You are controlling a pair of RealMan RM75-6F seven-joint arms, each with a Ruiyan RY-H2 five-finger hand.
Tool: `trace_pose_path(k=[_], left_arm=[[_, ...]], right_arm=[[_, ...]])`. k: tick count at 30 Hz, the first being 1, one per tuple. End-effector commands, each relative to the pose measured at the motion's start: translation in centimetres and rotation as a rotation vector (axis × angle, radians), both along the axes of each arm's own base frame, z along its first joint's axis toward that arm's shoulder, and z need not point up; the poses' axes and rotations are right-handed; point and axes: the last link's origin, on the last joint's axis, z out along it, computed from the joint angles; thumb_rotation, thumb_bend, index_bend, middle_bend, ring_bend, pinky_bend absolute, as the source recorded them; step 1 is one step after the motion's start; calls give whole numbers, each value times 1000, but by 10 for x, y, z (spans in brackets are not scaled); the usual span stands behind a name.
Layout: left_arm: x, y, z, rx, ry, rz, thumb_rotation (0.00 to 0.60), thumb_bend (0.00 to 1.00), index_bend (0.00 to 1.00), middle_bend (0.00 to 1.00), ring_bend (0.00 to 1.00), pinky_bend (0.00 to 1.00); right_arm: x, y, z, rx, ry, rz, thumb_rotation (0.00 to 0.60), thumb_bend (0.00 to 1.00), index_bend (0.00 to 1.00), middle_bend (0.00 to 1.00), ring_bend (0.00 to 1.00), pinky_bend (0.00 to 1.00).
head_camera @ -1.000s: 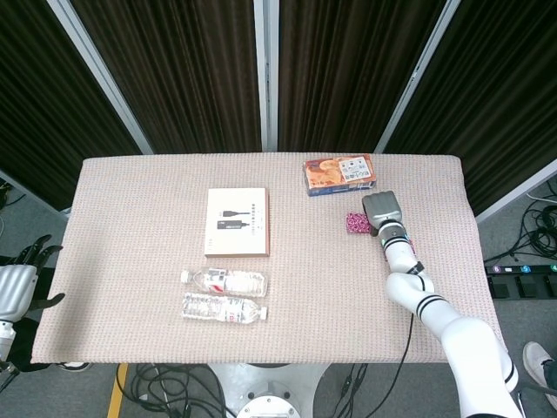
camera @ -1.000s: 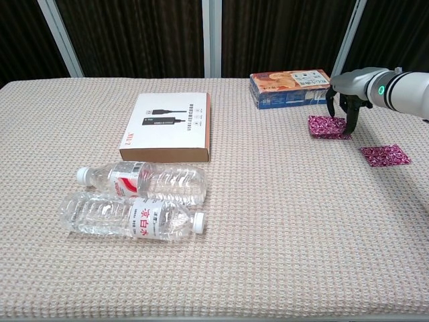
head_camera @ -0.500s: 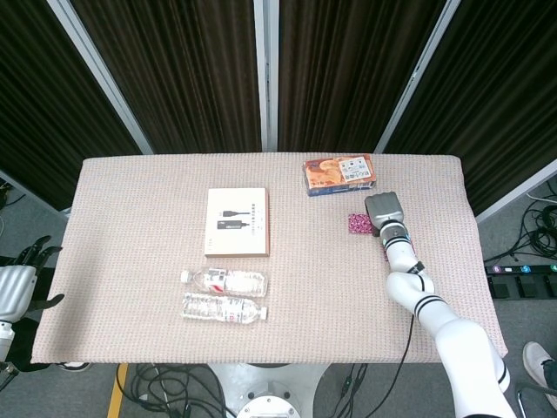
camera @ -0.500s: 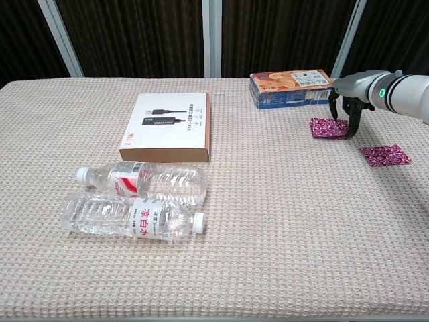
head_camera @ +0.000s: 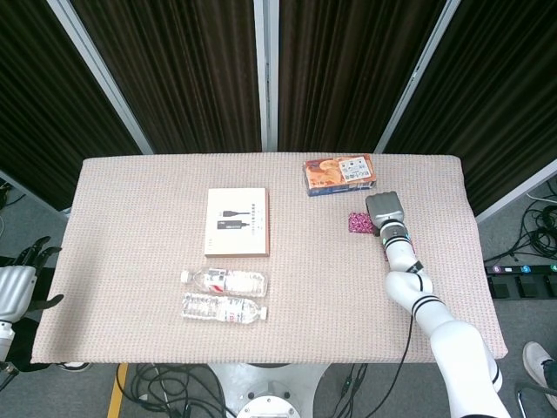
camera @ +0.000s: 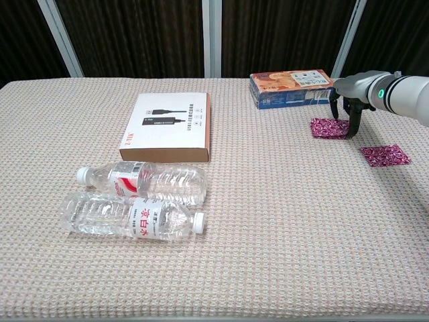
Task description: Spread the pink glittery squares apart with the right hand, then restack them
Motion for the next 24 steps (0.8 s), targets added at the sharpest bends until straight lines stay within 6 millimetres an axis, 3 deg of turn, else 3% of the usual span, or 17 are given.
trace_pose_path(k=[1, 9, 17, 24], left_arm=[[0, 0, 0, 0, 1, -1, 600, 0, 260, 188, 208, 389], [0, -1, 1, 3, 3, 2, 600, 0, 260, 188, 208, 389], [-1, -1, 1, 4, -1, 2, 600, 0, 260, 188, 208, 390], [4, 1, 1, 6, -3, -12, 600, 0, 260, 188, 208, 390]], right_arm=[[0, 0, 0, 1, -3, -2, 596, 0, 414, 752, 834, 673], [1, -1, -1, 11, -5, -1, 542, 0, 392, 751, 834, 673], [4, -1, 1, 3, -12, 17, 538, 0, 387, 753, 835, 673], [9, 3, 21, -18, -16, 94, 539, 0, 388, 753, 835, 673]])
